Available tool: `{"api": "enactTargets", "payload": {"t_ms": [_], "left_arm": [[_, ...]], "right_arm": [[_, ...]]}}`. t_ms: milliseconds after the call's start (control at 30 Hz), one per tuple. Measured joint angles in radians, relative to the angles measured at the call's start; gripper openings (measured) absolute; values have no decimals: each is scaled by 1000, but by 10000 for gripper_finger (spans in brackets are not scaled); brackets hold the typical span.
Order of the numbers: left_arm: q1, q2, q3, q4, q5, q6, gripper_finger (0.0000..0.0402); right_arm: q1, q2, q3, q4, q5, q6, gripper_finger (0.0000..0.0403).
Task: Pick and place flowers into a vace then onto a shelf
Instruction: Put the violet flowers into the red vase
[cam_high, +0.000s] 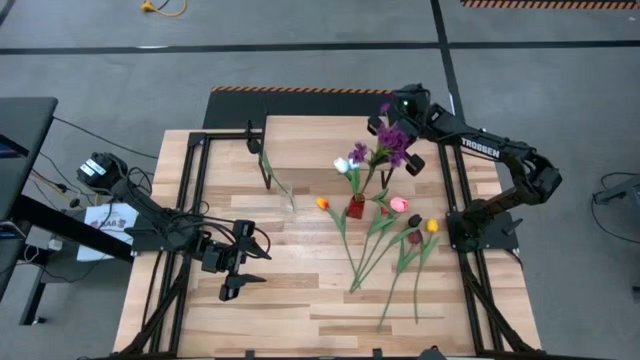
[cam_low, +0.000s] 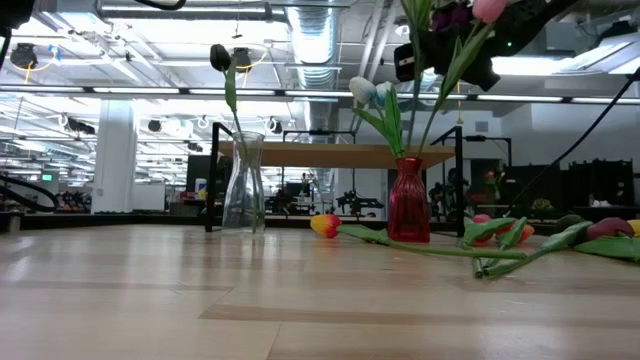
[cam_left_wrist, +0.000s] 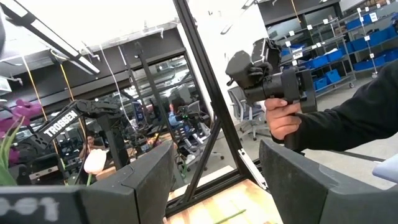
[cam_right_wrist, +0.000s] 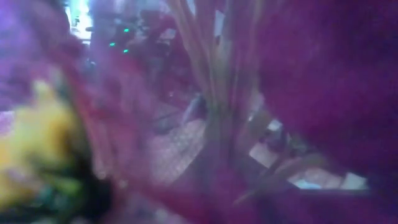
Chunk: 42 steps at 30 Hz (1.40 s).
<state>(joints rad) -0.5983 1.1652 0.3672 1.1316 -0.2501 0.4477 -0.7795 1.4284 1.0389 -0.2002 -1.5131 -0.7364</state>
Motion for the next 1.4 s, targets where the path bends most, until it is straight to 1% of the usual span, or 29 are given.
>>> {"api": "enactTargets", "payload": {"t_ms": [233,667,900,1200,1400], "left_arm": [[0,0,0,0,0,0,226],[0,0,0,1,0,0,226],[0,0,0,1,0,0,226],[0,0,0,1,1,0,226],[0,0,0,1,1,0,226]], "right_arm": [[-1,0,0,-13,60,-9,0],[1,0,0,-39,84,-6,2],[20,0,0,-80,181,-6,13],[27,0,0,-80,182,-6,5],[27,0,0,-80,180,-5,15]]}}
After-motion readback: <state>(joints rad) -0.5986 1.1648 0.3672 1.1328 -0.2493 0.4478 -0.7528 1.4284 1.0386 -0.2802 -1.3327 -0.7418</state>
